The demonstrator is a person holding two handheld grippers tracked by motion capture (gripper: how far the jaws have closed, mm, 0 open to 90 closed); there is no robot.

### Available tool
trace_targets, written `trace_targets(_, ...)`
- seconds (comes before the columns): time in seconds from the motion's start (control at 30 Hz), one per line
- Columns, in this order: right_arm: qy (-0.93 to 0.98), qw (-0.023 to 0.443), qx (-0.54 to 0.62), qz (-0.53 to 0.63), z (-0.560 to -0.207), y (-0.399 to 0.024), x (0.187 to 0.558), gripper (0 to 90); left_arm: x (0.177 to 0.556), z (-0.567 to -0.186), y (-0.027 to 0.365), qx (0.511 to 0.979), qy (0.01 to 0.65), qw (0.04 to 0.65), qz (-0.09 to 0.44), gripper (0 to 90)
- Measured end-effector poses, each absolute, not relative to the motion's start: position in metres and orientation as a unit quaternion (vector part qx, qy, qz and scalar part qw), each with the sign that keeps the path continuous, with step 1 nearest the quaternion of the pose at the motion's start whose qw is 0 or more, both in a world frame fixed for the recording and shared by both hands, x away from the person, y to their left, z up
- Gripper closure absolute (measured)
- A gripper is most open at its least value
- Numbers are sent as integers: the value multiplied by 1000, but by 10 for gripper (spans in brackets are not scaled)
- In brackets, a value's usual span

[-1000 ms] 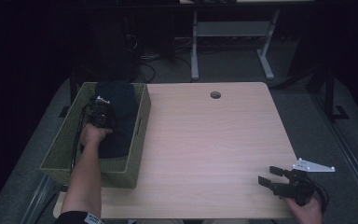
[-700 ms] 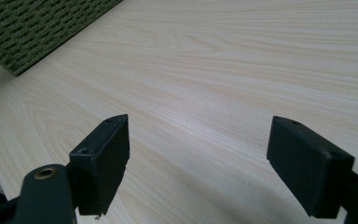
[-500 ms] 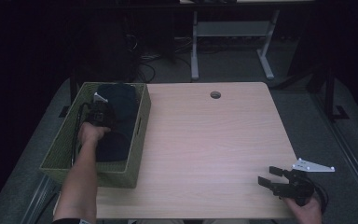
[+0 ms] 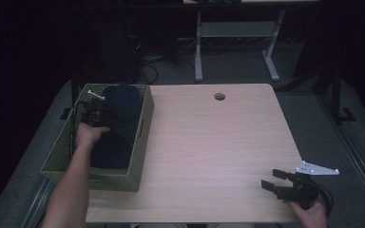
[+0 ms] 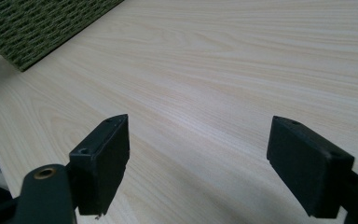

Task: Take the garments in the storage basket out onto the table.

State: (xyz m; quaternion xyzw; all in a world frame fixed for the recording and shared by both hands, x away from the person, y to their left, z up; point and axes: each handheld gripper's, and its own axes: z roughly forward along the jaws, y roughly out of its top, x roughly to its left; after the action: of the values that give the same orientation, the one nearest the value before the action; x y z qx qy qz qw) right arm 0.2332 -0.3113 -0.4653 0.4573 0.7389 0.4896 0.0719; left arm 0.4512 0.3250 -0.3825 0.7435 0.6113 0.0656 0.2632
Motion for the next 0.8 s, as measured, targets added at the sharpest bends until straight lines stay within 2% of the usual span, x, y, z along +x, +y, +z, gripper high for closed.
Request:
trace_targets(0.4,743,71,453,488,-465,-306,233,208,425,-342,332,730,586,340,85,745)
trace_targets(0.8,746,70,450,486,-466,-303,234,208,409,-323,338,717,572,386,96,746)
